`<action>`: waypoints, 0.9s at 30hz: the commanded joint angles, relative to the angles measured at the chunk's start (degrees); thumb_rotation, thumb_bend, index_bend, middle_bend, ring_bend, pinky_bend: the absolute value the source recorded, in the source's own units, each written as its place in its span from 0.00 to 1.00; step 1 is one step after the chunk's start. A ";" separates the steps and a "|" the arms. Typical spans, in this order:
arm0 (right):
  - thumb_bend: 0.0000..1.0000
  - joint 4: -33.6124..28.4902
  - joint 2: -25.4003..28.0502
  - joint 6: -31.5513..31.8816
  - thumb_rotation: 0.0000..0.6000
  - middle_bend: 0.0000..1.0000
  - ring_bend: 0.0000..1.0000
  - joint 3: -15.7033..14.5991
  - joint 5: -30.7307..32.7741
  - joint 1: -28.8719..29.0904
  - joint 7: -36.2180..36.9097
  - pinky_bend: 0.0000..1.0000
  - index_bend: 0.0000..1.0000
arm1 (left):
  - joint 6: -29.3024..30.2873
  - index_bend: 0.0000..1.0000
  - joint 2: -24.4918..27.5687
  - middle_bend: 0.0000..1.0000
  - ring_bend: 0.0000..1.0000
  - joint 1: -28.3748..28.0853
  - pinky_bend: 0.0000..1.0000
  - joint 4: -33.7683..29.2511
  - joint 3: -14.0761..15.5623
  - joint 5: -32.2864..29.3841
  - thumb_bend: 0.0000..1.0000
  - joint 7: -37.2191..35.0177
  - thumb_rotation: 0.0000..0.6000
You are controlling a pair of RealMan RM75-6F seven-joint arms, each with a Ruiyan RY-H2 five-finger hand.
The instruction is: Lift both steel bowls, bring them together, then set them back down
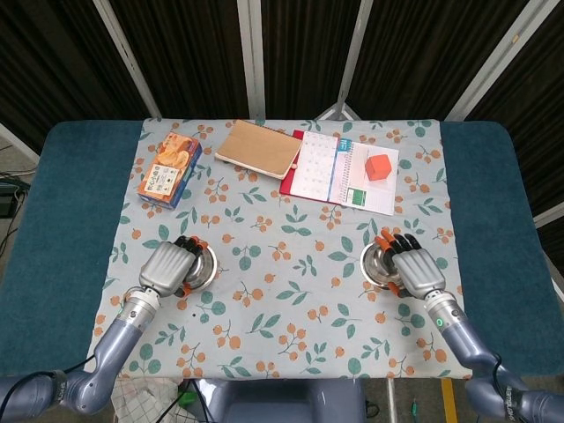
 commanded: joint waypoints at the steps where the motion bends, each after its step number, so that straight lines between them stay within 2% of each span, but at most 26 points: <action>1: 0.38 0.57 -0.51 -0.93 1.00 0.00 0.00 0.00 1.37 0.74 -0.48 0.06 0.00 | -0.02 0.32 -0.08 0.43 0.33 -0.12 0.56 0.25 0.04 -0.17 0.22 -0.07 1.00; 16: 0.38 4.30 -3.50 -3.42 1.00 0.00 0.00 -0.90 9.49 4.56 -4.75 0.06 0.00 | 0.81 0.31 -0.82 0.43 0.33 -0.45 0.56 2.76 -0.05 -0.70 0.21 -1.24 1.00; 27: 0.38 5.78 -5.00 -3.64 1.00 0.00 0.00 -2.13 11.44 5.75 -4.85 0.06 0.00 | 1.23 0.31 -0.26 0.43 0.33 -0.44 0.56 2.69 0.28 -0.58 0.21 -1.70 1.00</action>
